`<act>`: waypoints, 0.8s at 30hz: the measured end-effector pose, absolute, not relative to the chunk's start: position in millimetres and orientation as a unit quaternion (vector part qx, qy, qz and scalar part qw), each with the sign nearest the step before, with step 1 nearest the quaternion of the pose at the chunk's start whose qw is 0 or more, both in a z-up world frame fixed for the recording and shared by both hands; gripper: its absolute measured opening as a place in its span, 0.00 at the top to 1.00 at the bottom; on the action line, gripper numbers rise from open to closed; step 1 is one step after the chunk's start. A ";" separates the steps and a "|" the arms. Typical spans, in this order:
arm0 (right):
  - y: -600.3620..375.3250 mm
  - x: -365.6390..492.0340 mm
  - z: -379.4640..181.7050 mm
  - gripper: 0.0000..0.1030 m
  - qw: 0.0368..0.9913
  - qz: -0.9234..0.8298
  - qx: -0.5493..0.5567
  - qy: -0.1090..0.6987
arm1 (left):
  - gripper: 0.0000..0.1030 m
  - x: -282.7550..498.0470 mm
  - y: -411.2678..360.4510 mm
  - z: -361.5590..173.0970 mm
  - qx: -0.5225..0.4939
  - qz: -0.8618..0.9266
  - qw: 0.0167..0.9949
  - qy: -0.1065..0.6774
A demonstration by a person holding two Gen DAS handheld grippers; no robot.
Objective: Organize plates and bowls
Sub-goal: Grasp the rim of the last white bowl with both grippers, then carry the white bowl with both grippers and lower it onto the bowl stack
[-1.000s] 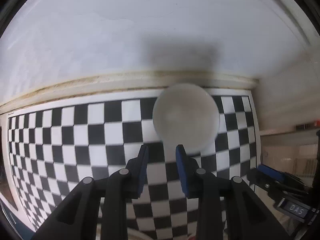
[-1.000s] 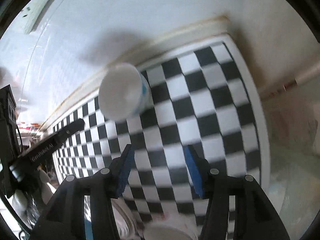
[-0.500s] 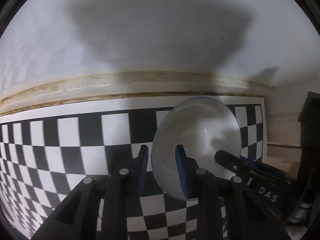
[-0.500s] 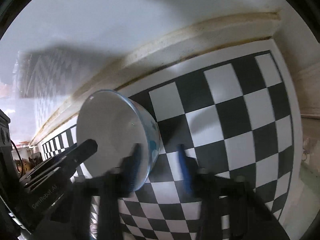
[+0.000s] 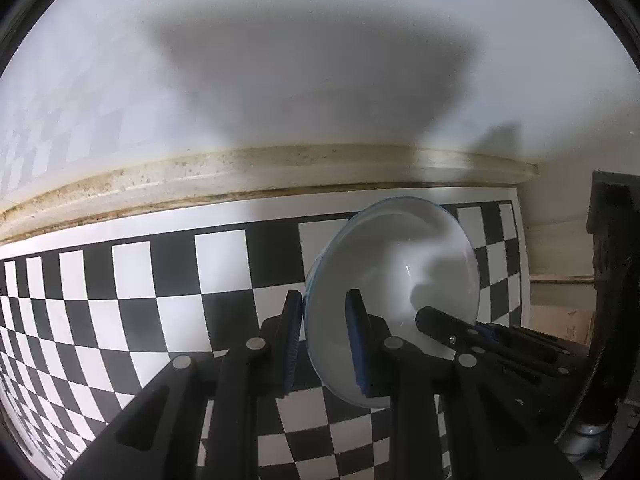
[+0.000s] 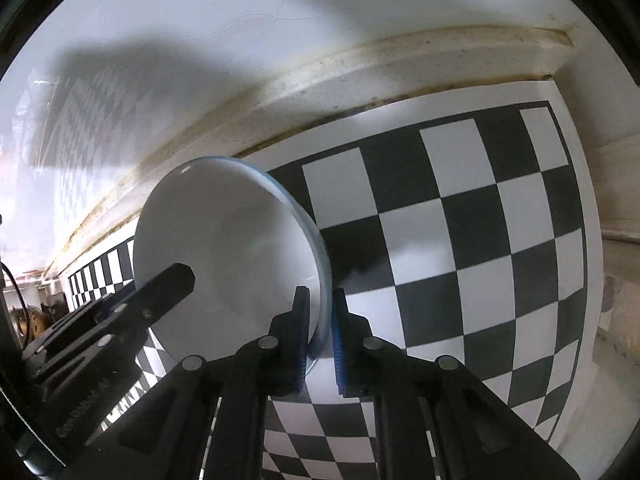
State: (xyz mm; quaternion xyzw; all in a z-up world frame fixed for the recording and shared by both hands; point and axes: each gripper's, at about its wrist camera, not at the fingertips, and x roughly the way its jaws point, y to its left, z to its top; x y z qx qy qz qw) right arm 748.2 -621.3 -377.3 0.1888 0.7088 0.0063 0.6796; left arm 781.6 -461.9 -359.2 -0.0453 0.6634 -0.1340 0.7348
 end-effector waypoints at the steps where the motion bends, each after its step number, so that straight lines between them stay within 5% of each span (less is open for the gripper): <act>1: -622.0 745.3 -374.1 0.89 0.681 0.007 0.189 0.707 | 0.81 779.9 -462.9 -356.7 -0.043 -0.135 0.737 0.661; 24: -607.6 631.5 -293.2 0.89 0.712 0.003 0.183 0.678 | 0.81 658.4 -469.0 -273.7 -0.025 -0.195 0.752 0.630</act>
